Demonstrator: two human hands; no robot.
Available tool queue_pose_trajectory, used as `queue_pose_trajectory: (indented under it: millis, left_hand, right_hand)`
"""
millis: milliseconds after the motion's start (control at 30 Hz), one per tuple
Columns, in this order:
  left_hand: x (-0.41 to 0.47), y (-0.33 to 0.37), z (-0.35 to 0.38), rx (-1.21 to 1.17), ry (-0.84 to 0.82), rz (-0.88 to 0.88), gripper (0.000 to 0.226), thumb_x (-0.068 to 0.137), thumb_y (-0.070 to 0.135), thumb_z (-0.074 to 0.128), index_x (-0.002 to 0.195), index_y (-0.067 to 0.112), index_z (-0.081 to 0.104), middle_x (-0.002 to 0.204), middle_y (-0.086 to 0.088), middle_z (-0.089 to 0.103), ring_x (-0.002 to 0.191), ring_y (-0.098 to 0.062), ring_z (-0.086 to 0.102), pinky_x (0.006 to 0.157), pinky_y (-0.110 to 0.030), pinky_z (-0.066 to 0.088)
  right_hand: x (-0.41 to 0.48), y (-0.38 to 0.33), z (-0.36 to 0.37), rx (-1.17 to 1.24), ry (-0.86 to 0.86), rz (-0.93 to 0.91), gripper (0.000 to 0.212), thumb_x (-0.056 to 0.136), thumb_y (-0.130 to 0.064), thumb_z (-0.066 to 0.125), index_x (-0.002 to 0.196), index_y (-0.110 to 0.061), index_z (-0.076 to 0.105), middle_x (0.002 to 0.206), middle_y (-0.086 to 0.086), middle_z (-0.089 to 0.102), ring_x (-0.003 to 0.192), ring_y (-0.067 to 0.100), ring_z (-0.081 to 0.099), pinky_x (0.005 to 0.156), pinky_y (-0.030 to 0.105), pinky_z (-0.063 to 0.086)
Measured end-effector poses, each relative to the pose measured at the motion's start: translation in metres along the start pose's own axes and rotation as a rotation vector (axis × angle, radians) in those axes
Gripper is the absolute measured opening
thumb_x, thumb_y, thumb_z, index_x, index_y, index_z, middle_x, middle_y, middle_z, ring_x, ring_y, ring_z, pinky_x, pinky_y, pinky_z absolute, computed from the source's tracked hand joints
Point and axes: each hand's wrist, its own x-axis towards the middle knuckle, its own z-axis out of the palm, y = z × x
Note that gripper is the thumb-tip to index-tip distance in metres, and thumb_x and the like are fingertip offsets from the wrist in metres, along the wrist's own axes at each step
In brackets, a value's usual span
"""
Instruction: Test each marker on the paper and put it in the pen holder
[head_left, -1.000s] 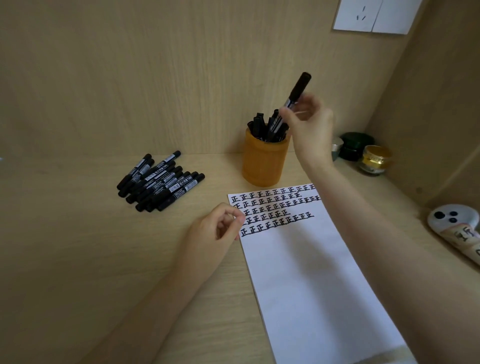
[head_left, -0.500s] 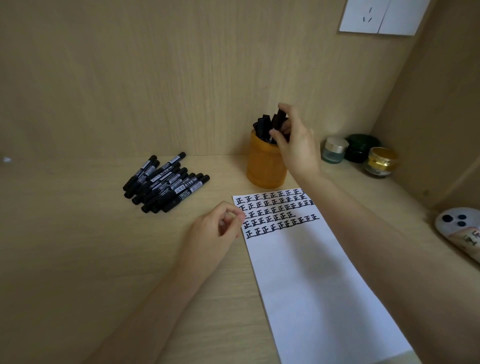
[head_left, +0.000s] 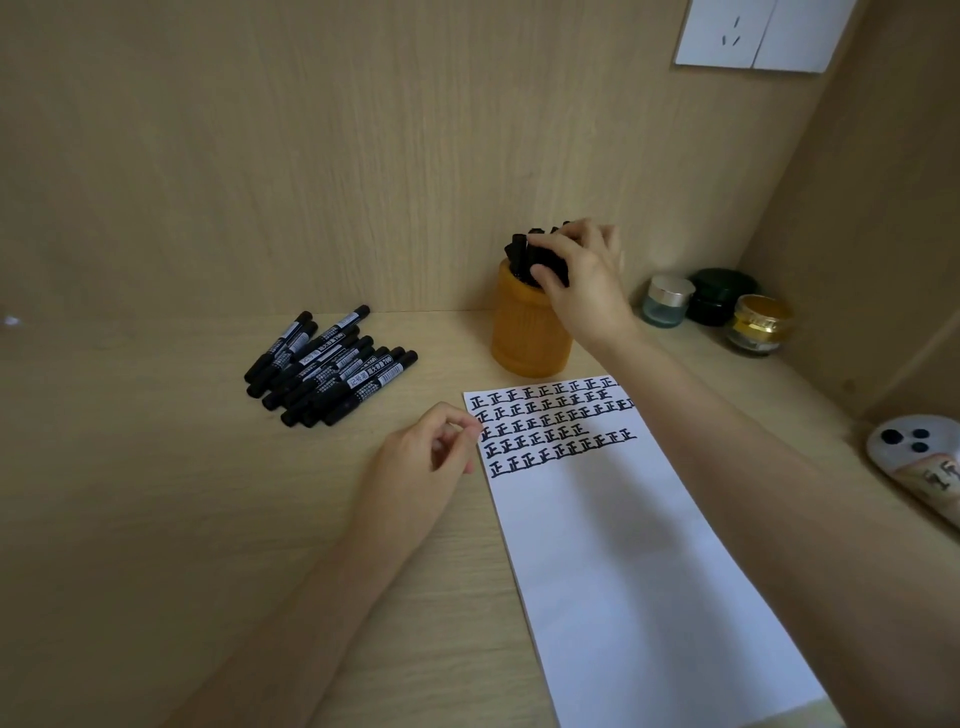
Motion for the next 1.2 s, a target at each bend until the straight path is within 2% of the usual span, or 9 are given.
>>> queue_pose_trajectory:
  millis: [133,267,367,500,600,733,867,1000,1200]
  left_hand:
    - [0.002,0.0,0.0,0.013,0.03,-0.005,0.008,0.093,0.026,0.053,0.09,0.03,0.06,0.067,0.008,0.063,0.064,-0.009,0.059,0.065,-0.029,0.049]
    - [0.008,-0.01,-0.005,0.121,0.104,-0.019,0.008,0.092,0.023,0.055,0.094,0.03,0.059,0.08,0.012,0.06,0.074,-0.004,0.054,0.068,-0.02,0.043]
    - [0.013,-0.021,-0.014,0.29,0.221,0.043,0.018,0.09,0.015,0.056,0.105,0.024,0.061,0.092,0.014,0.056,0.092,-0.006,0.049,0.086,-0.024,0.041]
    - [0.019,-0.033,-0.024,0.455,0.336,0.057,0.033,0.083,0.0,0.059,0.113,0.012,0.062,0.113,-0.004,0.057,0.11,-0.022,0.047,0.096,-0.035,0.037]
    - [0.021,-0.041,-0.03,0.542,0.364,0.028,0.039,0.08,-0.002,0.06,0.119,0.006,0.06,0.122,-0.012,0.055,0.117,-0.03,0.047,0.102,-0.043,0.035]
    - [0.024,-0.049,-0.036,0.596,0.329,-0.071,0.046,0.085,0.003,0.058,0.131,0.003,0.051,0.133,-0.016,0.049,0.127,-0.032,0.042,0.108,-0.045,0.029]
    - [0.023,-0.05,-0.036,0.612,0.31,-0.11,0.04,0.089,0.01,0.058,0.129,0.006,0.053,0.126,-0.015,0.054,0.118,-0.032,0.045,0.1,-0.044,0.035]
    - [0.02,-0.05,-0.036,0.638,0.329,-0.076,0.033,0.086,0.014,0.064,0.119,0.01,0.063,0.116,-0.012,0.061,0.11,-0.031,0.045,0.092,-0.043,0.037]
    - [0.019,-0.047,-0.034,0.644,0.324,-0.074,0.029,0.081,0.022,0.071,0.108,0.012,0.069,0.11,-0.01,0.062,0.108,-0.031,0.043,0.09,-0.043,0.037]
  right_hand:
    - [-0.009,0.004,-0.002,-0.007,0.007,0.009,0.045,0.096,-0.006,0.048,0.139,-0.018,0.05,0.127,0.011,0.046,0.121,0.028,0.032,0.106,0.031,0.025]
    - [-0.026,0.002,-0.009,0.096,0.018,0.052,0.056,0.097,-0.009,0.047,0.149,-0.023,0.032,0.127,0.006,0.042,0.113,0.014,0.026,0.092,0.016,0.016]
    - [-0.046,0.0,-0.01,0.157,0.069,0.088,0.049,0.095,-0.007,0.047,0.143,-0.017,0.041,0.123,0.004,0.048,0.11,0.01,0.027,0.091,0.014,0.018]
    - [-0.081,-0.002,-0.007,0.223,-0.042,0.058,0.037,0.096,-0.006,0.048,0.131,-0.016,0.054,0.117,0.001,0.053,0.112,0.016,0.037,0.096,0.012,0.021]
    - [-0.103,-0.009,-0.006,0.268,-0.106,-0.007,0.033,0.095,-0.004,0.05,0.124,-0.016,0.059,0.112,-0.001,0.059,0.11,0.014,0.039,0.1,0.017,0.028]
    - [-0.12,-0.019,-0.009,0.332,-0.125,-0.04,0.029,0.096,-0.005,0.05,0.121,-0.015,0.062,0.108,-0.007,0.062,0.109,0.007,0.04,0.096,0.007,0.024]
    - [-0.128,-0.021,-0.008,0.351,-0.152,-0.035,0.029,0.097,-0.005,0.05,0.121,-0.016,0.062,0.105,-0.008,0.063,0.109,0.005,0.041,0.096,0.008,0.025]
    - [-0.134,-0.019,-0.006,0.368,-0.162,-0.019,0.026,0.096,-0.007,0.05,0.115,-0.016,0.065,0.105,-0.009,0.065,0.108,0.008,0.046,0.097,0.017,0.032]
    - [-0.137,-0.018,-0.009,0.376,-0.179,0.002,0.025,0.096,-0.007,0.051,0.112,-0.016,0.068,0.104,-0.01,0.065,0.109,0.007,0.047,0.097,0.018,0.033]
